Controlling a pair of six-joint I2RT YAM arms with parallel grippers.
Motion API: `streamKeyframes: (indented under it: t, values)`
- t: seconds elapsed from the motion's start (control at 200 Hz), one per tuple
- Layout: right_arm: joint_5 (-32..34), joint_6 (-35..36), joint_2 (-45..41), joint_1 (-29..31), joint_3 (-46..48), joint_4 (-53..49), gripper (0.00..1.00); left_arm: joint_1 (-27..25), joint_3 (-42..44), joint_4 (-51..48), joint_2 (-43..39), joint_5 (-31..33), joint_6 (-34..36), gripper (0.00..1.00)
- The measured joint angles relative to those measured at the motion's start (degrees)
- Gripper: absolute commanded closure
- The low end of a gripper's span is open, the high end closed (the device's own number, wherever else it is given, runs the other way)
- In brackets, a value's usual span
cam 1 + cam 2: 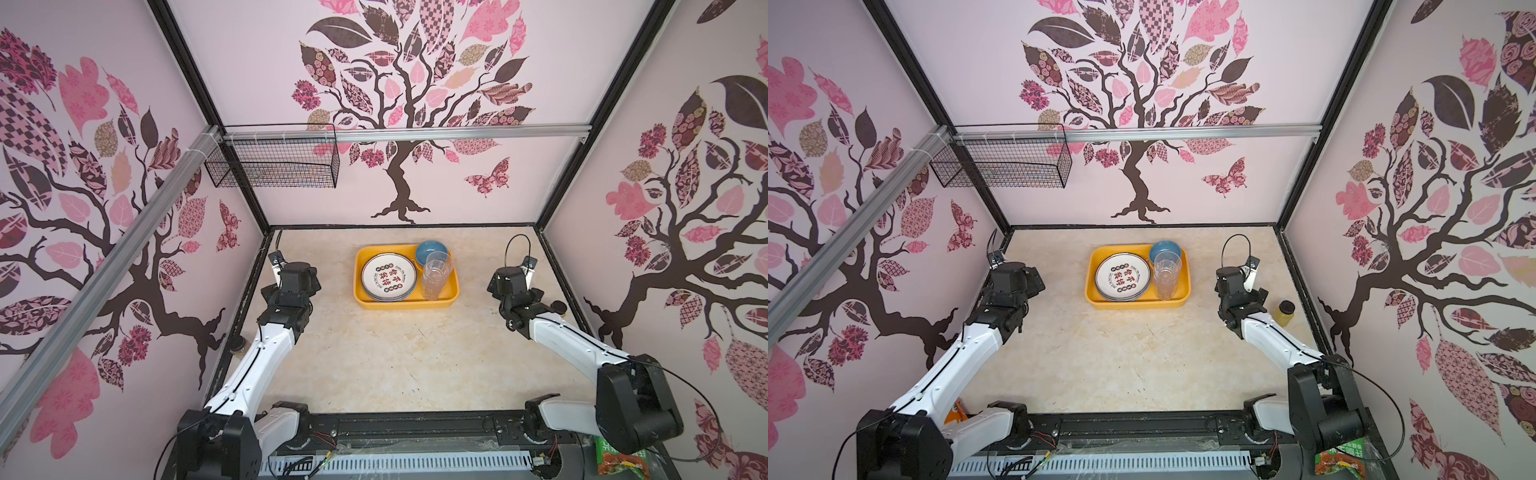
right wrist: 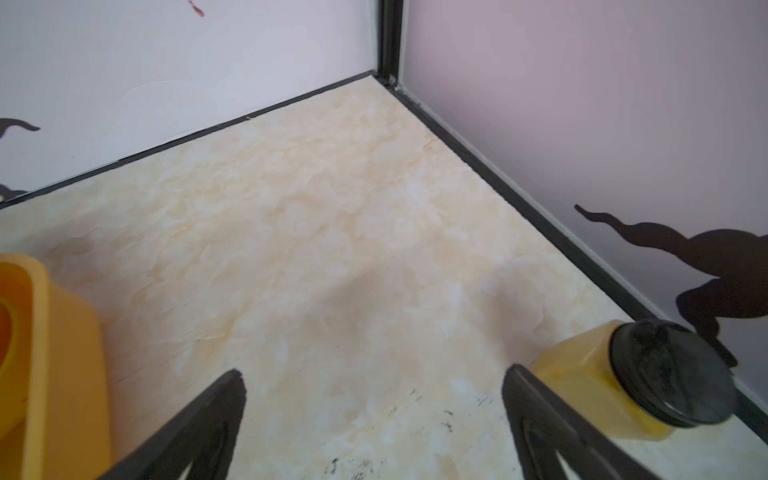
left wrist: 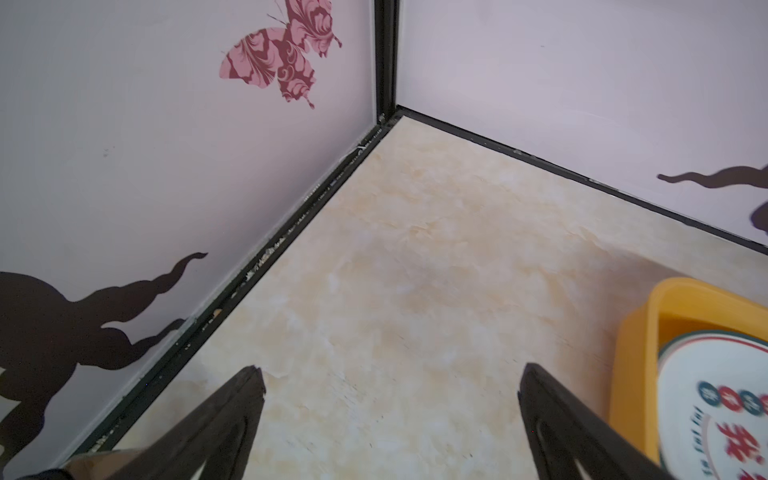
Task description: Place the mixed dishes into the plastic bin
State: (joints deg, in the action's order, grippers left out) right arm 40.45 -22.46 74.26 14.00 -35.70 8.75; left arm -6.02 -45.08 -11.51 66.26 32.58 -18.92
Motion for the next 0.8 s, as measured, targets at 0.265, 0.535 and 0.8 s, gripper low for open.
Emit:
streamKeyframes:
  t: [0.265,0.535,0.8]
  values:
    - [6.9,6.9,5.0,-0.3,10.7,23.6,0.0,2.8,8.5,20.6,12.1,3.1,5.3,0.02]
    - [4.0,13.5,10.2,-3.6,19.0,47.1,0.01,2.4,19.2,43.3,19.6,0.5,10.7,0.02]
    - [-9.4,15.5,11.4,-7.6,19.8,52.7,0.01,3.4,20.3,52.9,21.4,-8.2,13.7,0.01]
